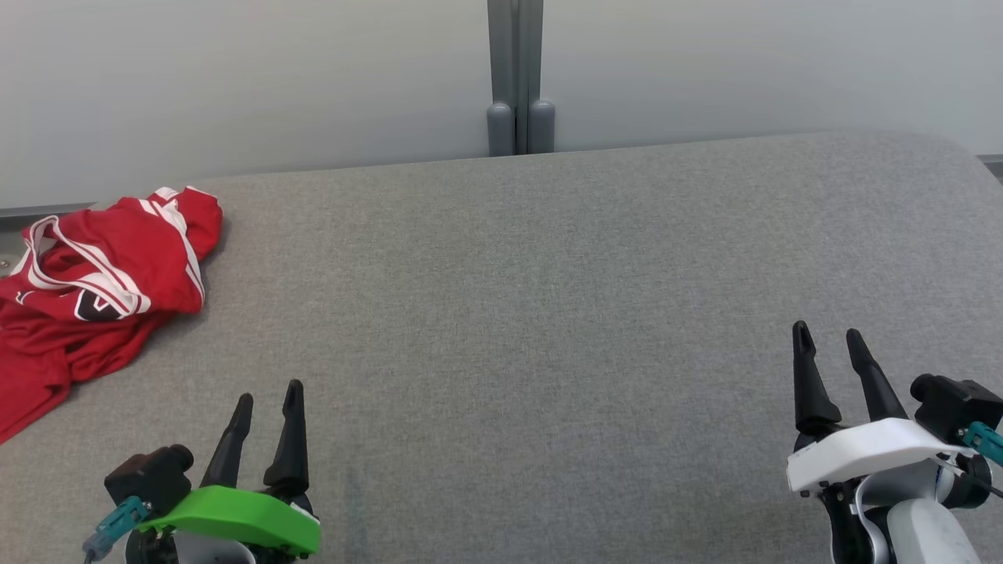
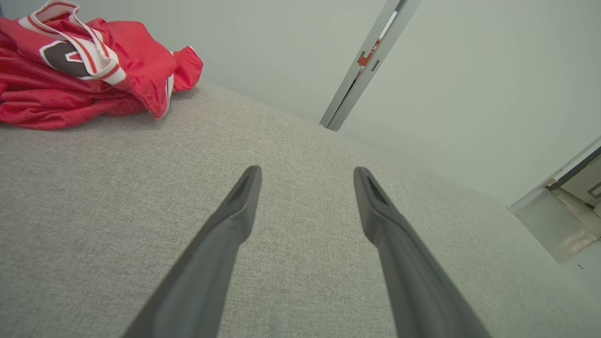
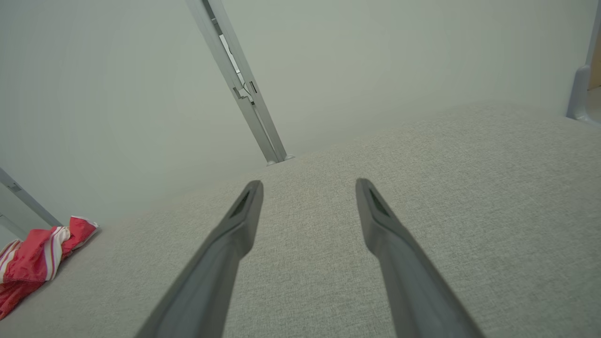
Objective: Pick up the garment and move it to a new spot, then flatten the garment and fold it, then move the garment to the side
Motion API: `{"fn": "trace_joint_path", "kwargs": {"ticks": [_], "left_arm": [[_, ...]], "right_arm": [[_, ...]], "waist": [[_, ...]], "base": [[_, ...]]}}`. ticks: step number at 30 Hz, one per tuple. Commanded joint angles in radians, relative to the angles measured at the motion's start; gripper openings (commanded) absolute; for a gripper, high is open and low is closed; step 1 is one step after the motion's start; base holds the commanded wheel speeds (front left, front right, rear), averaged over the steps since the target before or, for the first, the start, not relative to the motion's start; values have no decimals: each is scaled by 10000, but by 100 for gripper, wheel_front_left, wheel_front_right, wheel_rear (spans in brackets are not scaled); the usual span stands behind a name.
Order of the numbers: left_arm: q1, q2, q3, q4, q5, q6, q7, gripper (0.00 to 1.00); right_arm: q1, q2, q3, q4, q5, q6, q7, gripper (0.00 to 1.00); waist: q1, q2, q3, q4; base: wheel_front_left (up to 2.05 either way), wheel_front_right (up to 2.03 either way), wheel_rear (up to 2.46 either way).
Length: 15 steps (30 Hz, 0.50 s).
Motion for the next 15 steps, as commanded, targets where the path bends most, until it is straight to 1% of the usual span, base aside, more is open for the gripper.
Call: {"fn": "trace_joint_path", "kwargs": {"ticks": [1, 8, 15], "left_arm": [[22, 105, -15, -102, 238, 8, -95, 100], [73, 184, -151, -139, 834, 8, -265, 100], [82, 250, -300, -150, 1360, 9, -437, 100]], "right_arm": [[1, -63, -35, -56, -285, 5, -113, 100], [56, -65, -93, 0, -915, 4, -287, 100], [70, -68, -182, 71, -1291, 5, -447, 100]], "waist": [[0, 0, -2, 4], [0, 0, 1, 13], [0, 0, -6, 25]], "base": [[0, 0, 0], [0, 0, 0], [0, 0, 0]]}}
